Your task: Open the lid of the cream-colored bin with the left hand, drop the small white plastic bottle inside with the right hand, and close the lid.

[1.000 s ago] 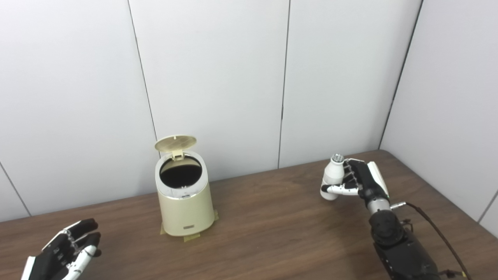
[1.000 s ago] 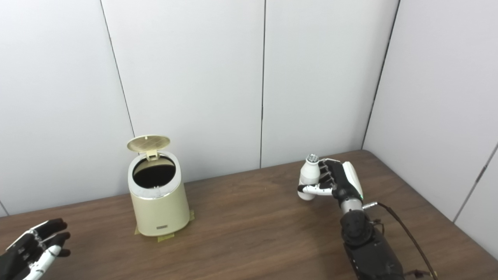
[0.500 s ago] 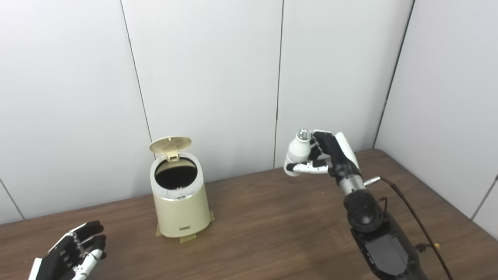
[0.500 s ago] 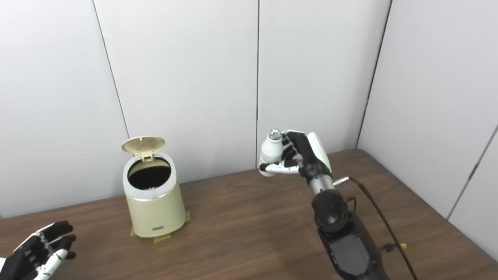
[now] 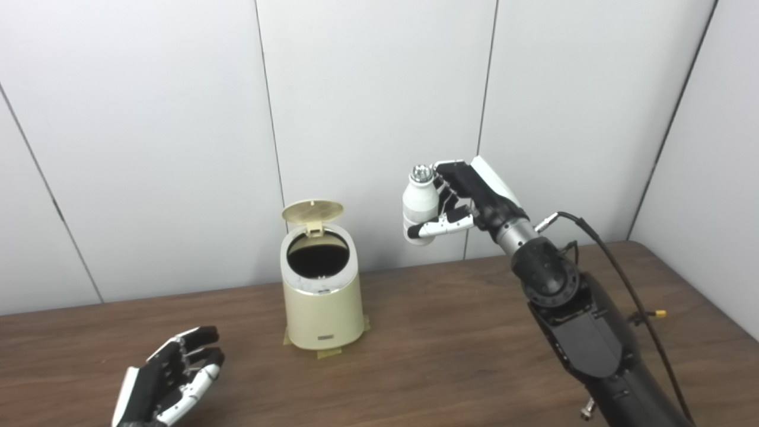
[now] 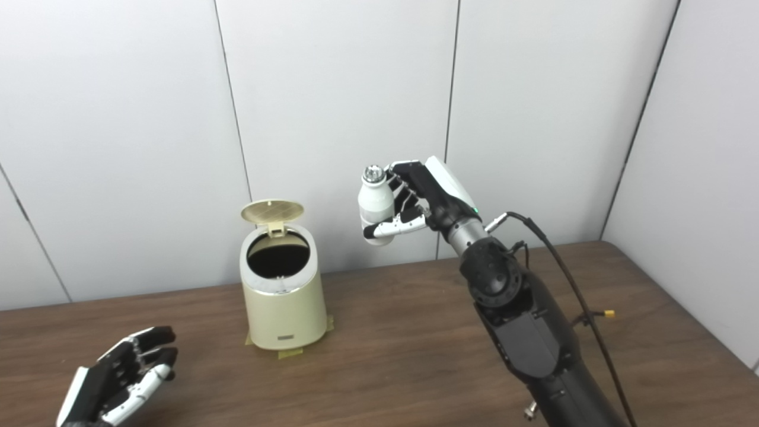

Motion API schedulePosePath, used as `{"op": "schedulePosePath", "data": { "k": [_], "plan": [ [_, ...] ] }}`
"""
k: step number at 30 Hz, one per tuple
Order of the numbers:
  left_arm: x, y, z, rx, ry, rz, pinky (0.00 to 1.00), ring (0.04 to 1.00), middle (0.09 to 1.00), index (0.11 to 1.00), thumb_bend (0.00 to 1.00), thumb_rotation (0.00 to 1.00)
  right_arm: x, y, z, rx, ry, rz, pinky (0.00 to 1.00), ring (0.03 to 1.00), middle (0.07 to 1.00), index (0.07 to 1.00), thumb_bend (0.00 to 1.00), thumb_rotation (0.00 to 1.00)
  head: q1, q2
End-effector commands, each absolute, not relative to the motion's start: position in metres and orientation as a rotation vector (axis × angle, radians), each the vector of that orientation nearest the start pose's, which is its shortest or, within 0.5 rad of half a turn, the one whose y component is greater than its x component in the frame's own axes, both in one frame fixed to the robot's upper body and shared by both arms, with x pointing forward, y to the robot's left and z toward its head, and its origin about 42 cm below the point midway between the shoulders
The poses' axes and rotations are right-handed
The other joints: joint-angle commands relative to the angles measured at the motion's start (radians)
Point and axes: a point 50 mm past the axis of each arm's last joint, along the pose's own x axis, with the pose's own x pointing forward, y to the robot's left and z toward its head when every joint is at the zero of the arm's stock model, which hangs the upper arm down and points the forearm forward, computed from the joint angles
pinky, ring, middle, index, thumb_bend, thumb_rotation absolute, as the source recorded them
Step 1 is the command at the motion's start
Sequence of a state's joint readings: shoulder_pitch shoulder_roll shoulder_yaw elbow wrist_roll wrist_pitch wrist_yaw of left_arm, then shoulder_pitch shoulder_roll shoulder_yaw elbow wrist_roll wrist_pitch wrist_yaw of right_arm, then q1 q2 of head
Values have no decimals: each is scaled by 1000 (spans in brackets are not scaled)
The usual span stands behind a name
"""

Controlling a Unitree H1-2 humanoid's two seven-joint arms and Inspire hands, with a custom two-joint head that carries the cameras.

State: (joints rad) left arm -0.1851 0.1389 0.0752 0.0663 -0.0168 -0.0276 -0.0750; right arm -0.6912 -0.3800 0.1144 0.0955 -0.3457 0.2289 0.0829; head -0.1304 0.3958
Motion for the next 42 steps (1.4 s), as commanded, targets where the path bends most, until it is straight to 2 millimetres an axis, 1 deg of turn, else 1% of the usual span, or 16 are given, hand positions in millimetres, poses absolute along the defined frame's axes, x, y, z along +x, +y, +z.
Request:
{"op": "schedulePosePath", "data": {
  "k": [1, 5, 8, 12, 16, 20, 22, 24, 26, 31, 32, 38, 42],
  "plan": [
    [352, 255, 155, 125, -227, -34, 578, 714, 752, 727, 607, 272, 464, -242, 365, -764, -460, 20, 322, 390, 500, 531, 514, 0, 22, -1],
    [354, 249, 151, 119, -235, -41, 580, 707, 748, 719, 647, 308, 463, -219, 369, -724, -465, 73, 311, 388, 502, 523, 515, 0, 56, -3],
    [356, 246, 148, 132, -239, -42, 579, 702, 748, 719, 660, 337, 461, -203, 372, -732, -489, 115, 305, 390, 493, 522, 515, 0, 71, -5],
    [357, 242, 147, 147, -249, -38, 565, 697, 748, 719, 661, 364, 461, -189, 372, -701, -512, 163, 298, 388, 504, 530, 513, 0, 88, -7],
    [357, 240, 146, 141, -251, -35, 567, 702, 749, 718, 665, 368, 462, -174, 371, -656, -506, 180, 284, 373, 497, 540, 510, 0, 97, -9],
    [357, 239, 146, 138, -250, -35, 573, 707, 751, 723, 659, 364, 465, -161, 371, -641, -516, 185, 311, 384, 501, 524, 514, 0, 104, -9],
    [357, 238, 146, 138, -248, -32, 570, 709, 752, 723, 657, 362, 466, -153, 371, -640, -511, 182, 300, 379, 500, 533, 512, 0, 107, -9],
    [357, 237, 146, 134, -245, -29, 568, 711, 754, 722, 672, 367, 468, -147, 371, -632, -509, 184, 310, 383, 495, 529, 514, 0, 110, -8],
    [356, 236, 147, 130, -246, -30, 565, 707, 753, 721, 685, 367, 470, -142, 371, -622, -501, 187, 352, 387, 493, 528, 514, 0, 114, -6],
    [355, 234, 147, 130, -252, -30, 560, 702, 747, 720, 681, 355, 478, -134, 368, -609, -480, 200, 340, 385, 490, 529, 514, 0, 124, -1],
    [355, 233, 147, 131, -255, -31, 559, 700, 747, 717, 676, 353, 479, -133, 366, -611, -477, 202, 357, 386, 488, 529, 514, 0, 125, 1],
    [355, 230, 149, 137, -256, -29, 551, 690, 740, 707, 678, 353, 487, -131, 357, -604, -448, 213, 298, 383, 500, 533, 512, 0, 134, 8],
    [353, 228, 151, 140, -253, -27, 552, 691, 741, 708, 685, 365, 491, -131, 351, -620, -449, 221, 304, 387, 504, 536, 511, 0, 139, 13]
  ]
}}
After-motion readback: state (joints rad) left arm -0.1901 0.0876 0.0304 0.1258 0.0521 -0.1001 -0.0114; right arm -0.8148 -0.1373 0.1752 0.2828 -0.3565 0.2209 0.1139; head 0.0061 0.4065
